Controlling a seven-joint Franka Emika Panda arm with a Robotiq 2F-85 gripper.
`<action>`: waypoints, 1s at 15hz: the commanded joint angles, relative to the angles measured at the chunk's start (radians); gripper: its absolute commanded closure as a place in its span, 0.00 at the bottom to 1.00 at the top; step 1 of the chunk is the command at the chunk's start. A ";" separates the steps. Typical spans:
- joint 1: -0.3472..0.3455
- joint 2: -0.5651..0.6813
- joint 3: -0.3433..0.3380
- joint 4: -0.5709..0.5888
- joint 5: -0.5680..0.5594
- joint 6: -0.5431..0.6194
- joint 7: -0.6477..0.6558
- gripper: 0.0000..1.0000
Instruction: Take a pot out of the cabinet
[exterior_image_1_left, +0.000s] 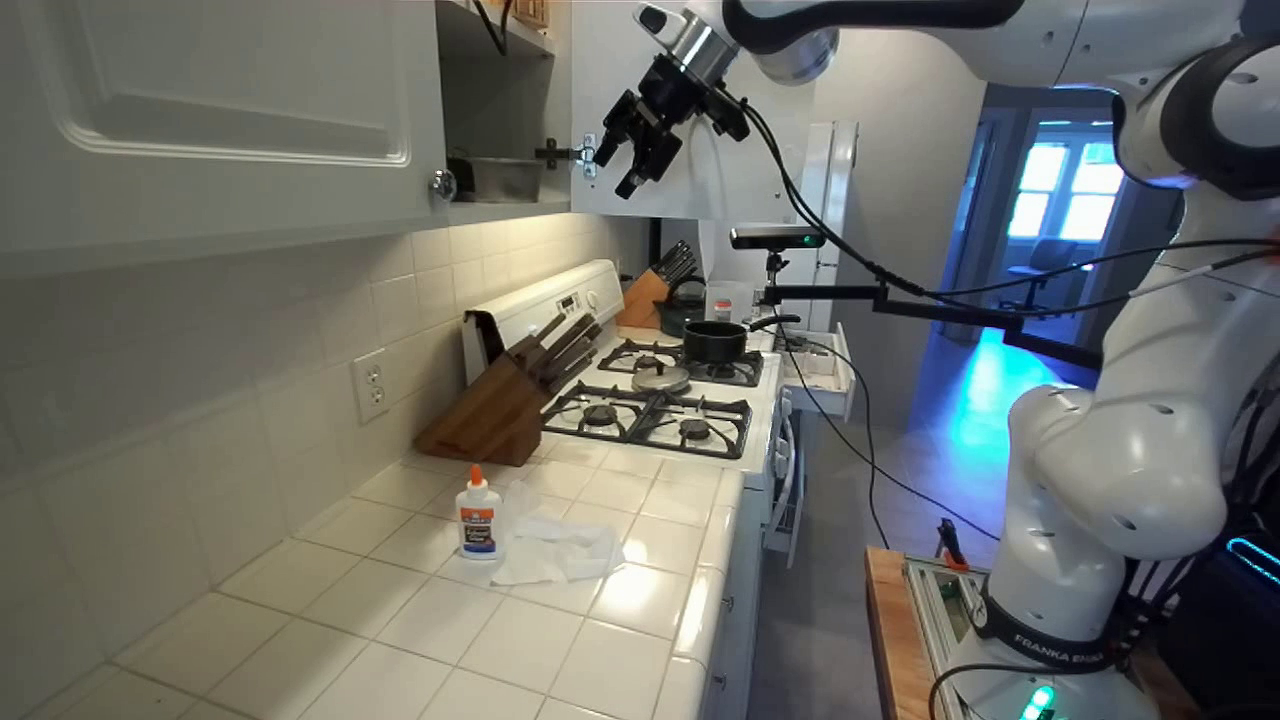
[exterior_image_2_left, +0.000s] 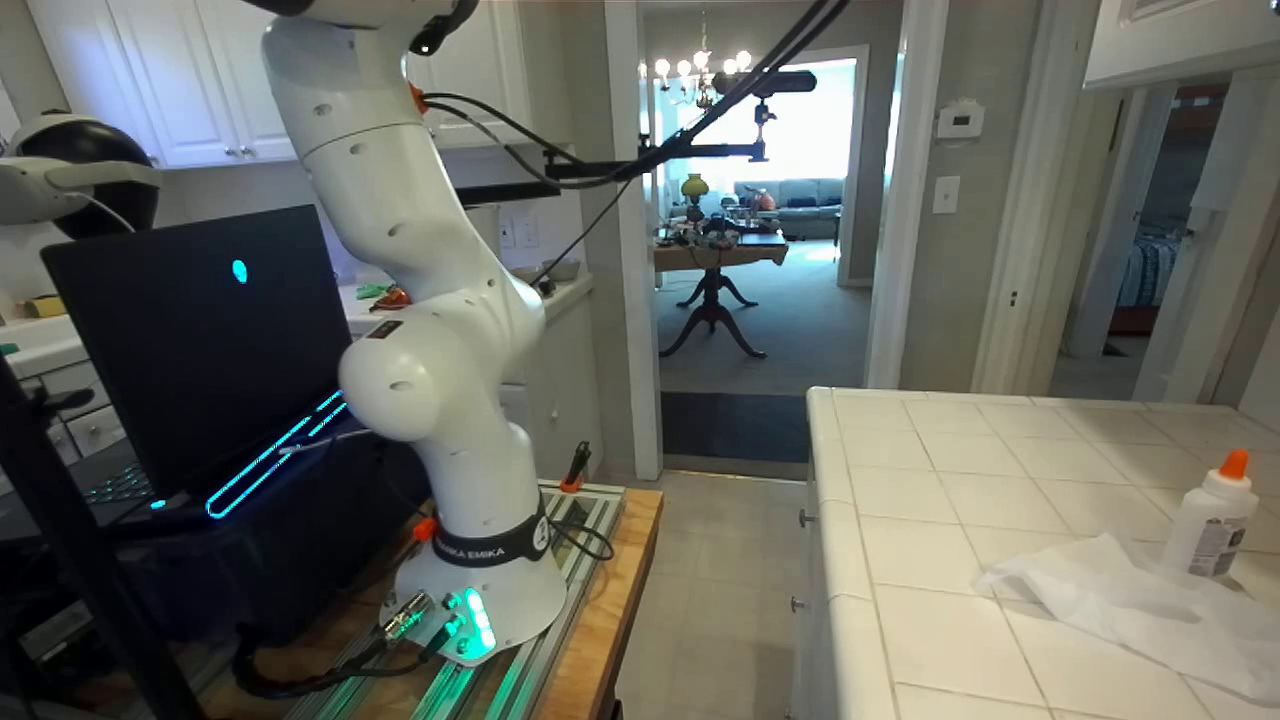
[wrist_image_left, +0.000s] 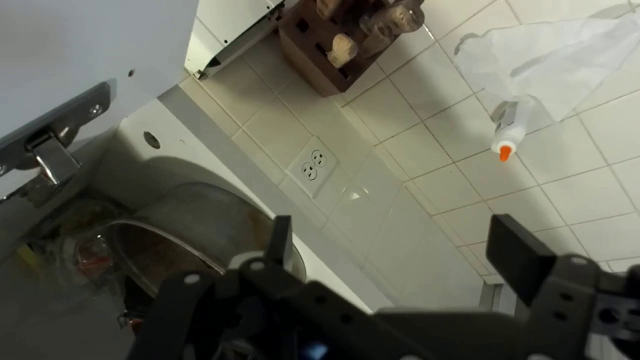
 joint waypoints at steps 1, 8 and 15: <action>-0.001 0.078 -0.013 0.102 0.020 -0.026 -0.111 0.00; -0.018 0.164 -0.006 0.190 0.078 -0.007 -0.251 0.00; -0.041 0.251 0.012 0.288 0.154 -0.015 -0.335 0.00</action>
